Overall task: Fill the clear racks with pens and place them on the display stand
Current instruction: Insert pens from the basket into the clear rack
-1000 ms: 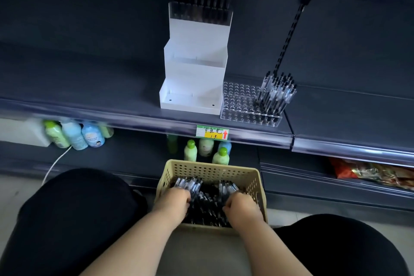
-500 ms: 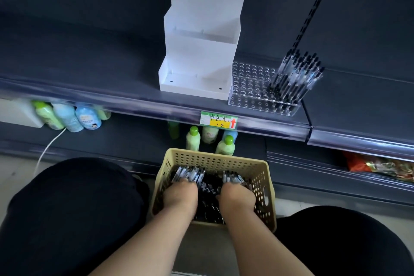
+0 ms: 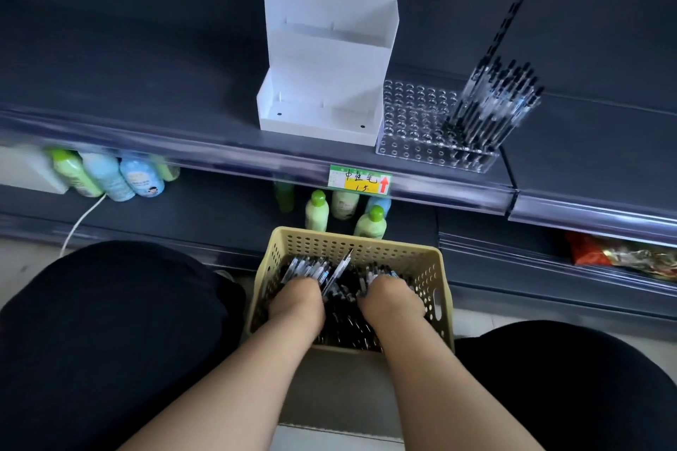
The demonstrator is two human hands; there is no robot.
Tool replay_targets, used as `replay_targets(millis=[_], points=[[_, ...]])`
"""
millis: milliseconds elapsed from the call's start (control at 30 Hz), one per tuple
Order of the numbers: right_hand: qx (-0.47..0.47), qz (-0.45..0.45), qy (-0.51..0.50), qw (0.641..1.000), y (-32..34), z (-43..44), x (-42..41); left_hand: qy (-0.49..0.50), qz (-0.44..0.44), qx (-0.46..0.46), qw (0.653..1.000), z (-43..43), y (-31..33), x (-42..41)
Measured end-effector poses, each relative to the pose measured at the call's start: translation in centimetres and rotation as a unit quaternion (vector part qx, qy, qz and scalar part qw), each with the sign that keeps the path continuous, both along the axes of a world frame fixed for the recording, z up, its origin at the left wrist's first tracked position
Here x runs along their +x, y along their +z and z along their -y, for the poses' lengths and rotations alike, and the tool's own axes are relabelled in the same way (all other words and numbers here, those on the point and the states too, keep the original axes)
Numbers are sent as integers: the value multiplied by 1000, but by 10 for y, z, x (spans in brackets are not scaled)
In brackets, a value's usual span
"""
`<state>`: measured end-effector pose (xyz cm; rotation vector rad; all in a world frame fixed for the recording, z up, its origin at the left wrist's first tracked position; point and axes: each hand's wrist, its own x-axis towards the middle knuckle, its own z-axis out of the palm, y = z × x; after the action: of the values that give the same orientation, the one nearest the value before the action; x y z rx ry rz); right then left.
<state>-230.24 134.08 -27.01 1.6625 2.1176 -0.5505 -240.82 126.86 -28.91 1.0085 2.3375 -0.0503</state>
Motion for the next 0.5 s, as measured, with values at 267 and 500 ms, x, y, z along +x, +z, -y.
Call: replay_targets(millis=[267,500], points=[[-82,-113,1,990,44,3,22,25,51,215,975,15,29,10],[21,-306,-55,950,90,7,33,12,141,334,932,13,76,22]])
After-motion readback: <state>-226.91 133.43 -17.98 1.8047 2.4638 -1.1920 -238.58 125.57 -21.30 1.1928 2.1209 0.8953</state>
